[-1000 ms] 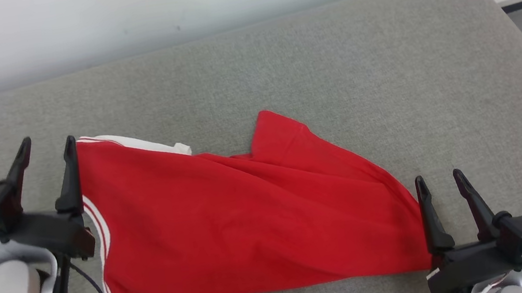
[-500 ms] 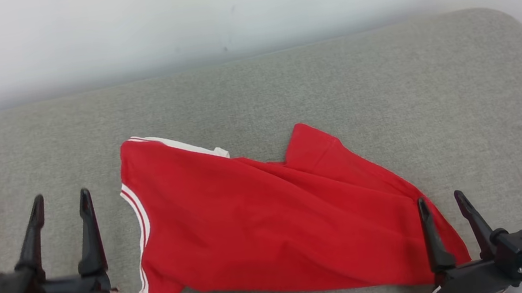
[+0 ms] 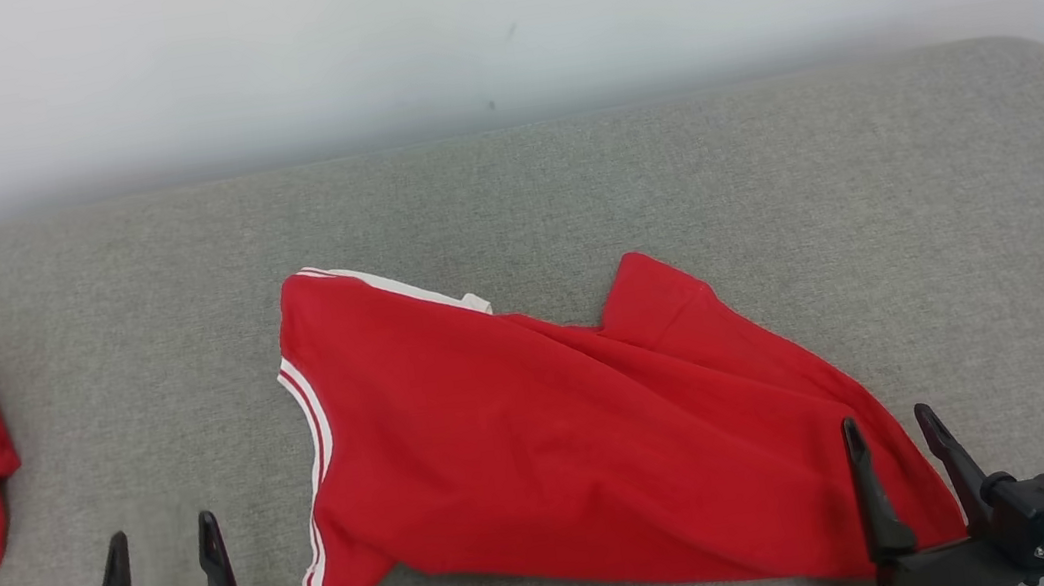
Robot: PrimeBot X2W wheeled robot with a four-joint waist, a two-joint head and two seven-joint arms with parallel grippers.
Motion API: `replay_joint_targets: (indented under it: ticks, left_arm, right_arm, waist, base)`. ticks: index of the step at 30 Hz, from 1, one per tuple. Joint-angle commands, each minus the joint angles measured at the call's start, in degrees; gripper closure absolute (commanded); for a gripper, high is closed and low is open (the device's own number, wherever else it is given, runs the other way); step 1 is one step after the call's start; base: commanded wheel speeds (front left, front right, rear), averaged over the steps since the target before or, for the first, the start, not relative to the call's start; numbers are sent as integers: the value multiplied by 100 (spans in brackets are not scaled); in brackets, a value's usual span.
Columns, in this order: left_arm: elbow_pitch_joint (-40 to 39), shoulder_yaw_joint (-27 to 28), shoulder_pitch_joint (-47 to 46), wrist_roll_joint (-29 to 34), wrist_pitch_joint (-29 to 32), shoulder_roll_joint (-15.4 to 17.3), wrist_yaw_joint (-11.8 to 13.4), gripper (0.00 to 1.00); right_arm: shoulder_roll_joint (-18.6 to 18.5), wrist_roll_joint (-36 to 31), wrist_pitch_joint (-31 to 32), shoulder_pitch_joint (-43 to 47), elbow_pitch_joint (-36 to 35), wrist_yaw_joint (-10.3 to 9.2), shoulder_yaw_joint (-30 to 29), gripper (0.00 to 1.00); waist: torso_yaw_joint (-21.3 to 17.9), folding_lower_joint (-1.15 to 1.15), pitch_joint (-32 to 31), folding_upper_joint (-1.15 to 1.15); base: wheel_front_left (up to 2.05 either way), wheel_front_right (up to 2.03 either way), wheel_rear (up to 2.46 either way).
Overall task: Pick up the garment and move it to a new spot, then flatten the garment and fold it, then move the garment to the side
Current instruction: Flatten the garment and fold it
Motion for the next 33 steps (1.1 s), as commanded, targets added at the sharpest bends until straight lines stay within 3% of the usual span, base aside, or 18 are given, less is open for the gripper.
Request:
replay_joint_targets:
  ticks: [1,8,25,26,27,28,33]
  left_arm:
    - [0,4,110,5,-11,-34,21,0]
    - [48,-90,135,46,-11,-67,10,0]
    - [140,-400,87,-129,-11,-69,87,0]
    - [146,-403,103,-132,-11,-69,90,0]
    - [145,-402,116,-133,-11,-69,90,0]
    - [147,-403,126,-138,-11,-69,84,0]
    - [180,-447,134,-121,-11,-69,76,0]
  right_arm:
    - [9,-62,-9,38,11,-13,-15,0]
    - [8,-277,-9,-220,334,-13,-120,0]
    - [-581,-193,337,-1805,2990,-13,31,0]
    - [-572,-129,324,-1826,3079,-13,77,17]
    - [-566,-70,319,-1841,3161,-13,133,73]
    - [-573,-17,311,-1855,3227,-13,201,100]
    - [-623,148,202,-1959,3341,-13,450,100]
  waist:
    - [28,0,-15,0]
    - [105,0,-7,0]
    - [300,0,71,0]
    - [304,0,71,0]
    - [304,0,72,0]
    - [302,0,72,0]
    - [266,0,64,0]
  base:
    - [0,0,0]
    - [0,0,0]
    - [0,0,0]
    - [0,0,0]
    - [0,0,0]
    - [0,0,0]
    - [0,0,0]
